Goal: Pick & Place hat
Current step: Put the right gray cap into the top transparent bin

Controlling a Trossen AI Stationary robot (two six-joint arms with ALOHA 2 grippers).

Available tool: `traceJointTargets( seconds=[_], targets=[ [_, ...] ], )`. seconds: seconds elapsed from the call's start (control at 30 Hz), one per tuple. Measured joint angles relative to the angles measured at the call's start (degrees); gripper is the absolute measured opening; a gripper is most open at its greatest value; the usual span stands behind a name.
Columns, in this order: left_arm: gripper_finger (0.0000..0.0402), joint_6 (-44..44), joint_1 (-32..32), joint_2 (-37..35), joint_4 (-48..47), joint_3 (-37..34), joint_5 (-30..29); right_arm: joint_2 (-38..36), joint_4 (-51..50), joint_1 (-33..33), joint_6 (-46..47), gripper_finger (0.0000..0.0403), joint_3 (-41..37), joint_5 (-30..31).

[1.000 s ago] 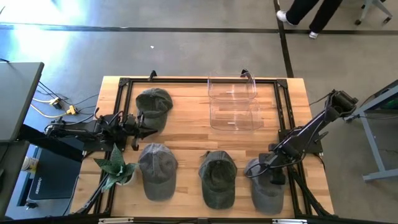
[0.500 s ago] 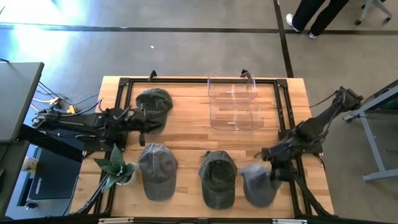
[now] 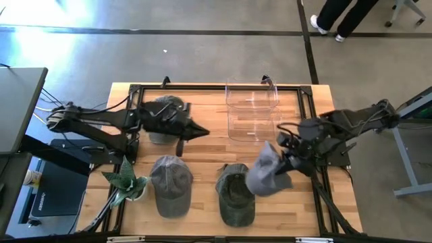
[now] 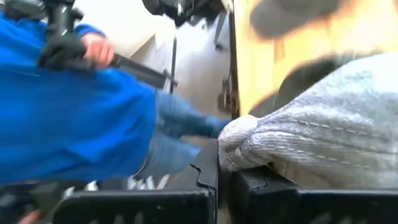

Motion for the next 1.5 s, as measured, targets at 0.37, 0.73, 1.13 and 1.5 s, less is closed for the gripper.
traceJointTargets(
  seconds=[0.37, 0.73, 1.13, 1.5],
  targets=[
    [0.0163, 8.28, -0.02, 20.67, -0.45, 23.93, 15.59, 9.32, 0.34, -5.19, -16.51, 0.0006, 11.44, -4.54],
    [0.035, 9.37, -0.02, 34.22, 0.16, 36.12, 18.5, 11.2, 0.33, -5.21, -19.89, 0.0004, 15.28, -5.6],
    [0.028, 9.01, -0.02, 38.11, -0.5, 37.79, 29.51, 10.8, 0.29, -5.15, -19.48, 0.0004, 15.23, -5.94],
    [0.0018, 9.96, 0.32, 37.59, -0.15, 37.81, 38.01, 9.94, -0.21, -4.75, -17.4, 0.0004, 15.2, -9.89]
  ],
)
